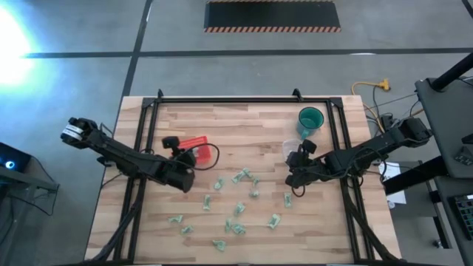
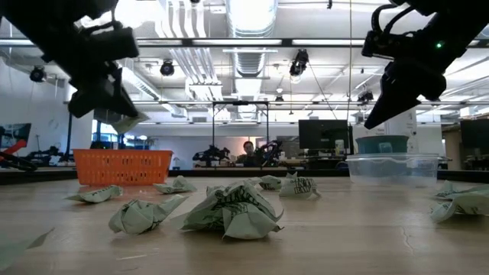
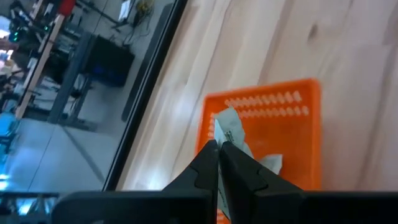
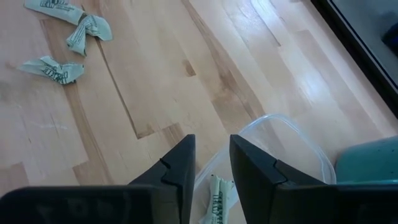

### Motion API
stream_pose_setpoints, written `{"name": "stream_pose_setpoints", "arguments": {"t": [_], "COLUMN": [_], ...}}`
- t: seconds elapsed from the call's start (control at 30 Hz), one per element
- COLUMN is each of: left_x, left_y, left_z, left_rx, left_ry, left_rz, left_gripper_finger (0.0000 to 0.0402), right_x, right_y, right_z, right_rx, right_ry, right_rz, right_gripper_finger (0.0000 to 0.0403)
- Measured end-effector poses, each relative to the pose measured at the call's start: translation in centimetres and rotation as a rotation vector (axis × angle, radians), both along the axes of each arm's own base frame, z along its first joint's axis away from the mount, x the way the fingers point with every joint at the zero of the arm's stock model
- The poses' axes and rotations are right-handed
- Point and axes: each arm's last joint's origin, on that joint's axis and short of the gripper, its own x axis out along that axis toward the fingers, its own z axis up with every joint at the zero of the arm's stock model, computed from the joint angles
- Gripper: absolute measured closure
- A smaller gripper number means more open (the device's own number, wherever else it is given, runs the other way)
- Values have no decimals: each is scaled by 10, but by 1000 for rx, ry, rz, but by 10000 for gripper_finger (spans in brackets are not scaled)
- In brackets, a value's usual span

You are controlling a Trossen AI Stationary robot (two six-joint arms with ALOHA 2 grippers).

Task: Pick and place items into bin
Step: Put the stevia packet into the orange bin, then put the stevia packet into the transparent container

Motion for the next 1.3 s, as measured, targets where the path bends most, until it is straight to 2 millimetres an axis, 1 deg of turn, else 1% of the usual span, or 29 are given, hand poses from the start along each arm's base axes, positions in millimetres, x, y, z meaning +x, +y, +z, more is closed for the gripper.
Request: {"name": "stream_pose_setpoints", "arguments": {"t": [0.27,0.33,0.47,0.63,0.77,0.9,1.0,1.1,1.17,1.3], "left_x": [-9,-10,-10,-10,-10,-10,-7,-4,-2,2], "left_y": [3,3,4,4,4,4,3,0,-3,-10], "left_z": [-11,-13,-13,-13,-13,-13,-7,1,6,12], "left_rx": [-2,-8,-12,-1,5,7,0,-28,-62,-126], "left_ry": [24,18,10,5,6,5,-14,-27,-35,-40], "left_rz": [19,29,36,39,40,40,35,13,-16,-82], "left_gripper_finger": [401,402,396,352,310,282,273,272,272,272], "right_x": [3,6,13,21,22,22,22,27,34,47], "right_y": [1,2,8,13,13,13,15,19,22,25], "right_z": [2,3,3,5,6,4,-1,-10,-18,-33], "right_rx": [2,14,72,104,100,104,146,166,148,62], "right_ry": [-29,-38,-94,-168,-188,-187,-185,-207,-230,-187], "right_rz": [17,52,175,325,343,346,386,479,547,639], "right_gripper_finger": [316,316,312,308,309,315,318,319,317,312]}}
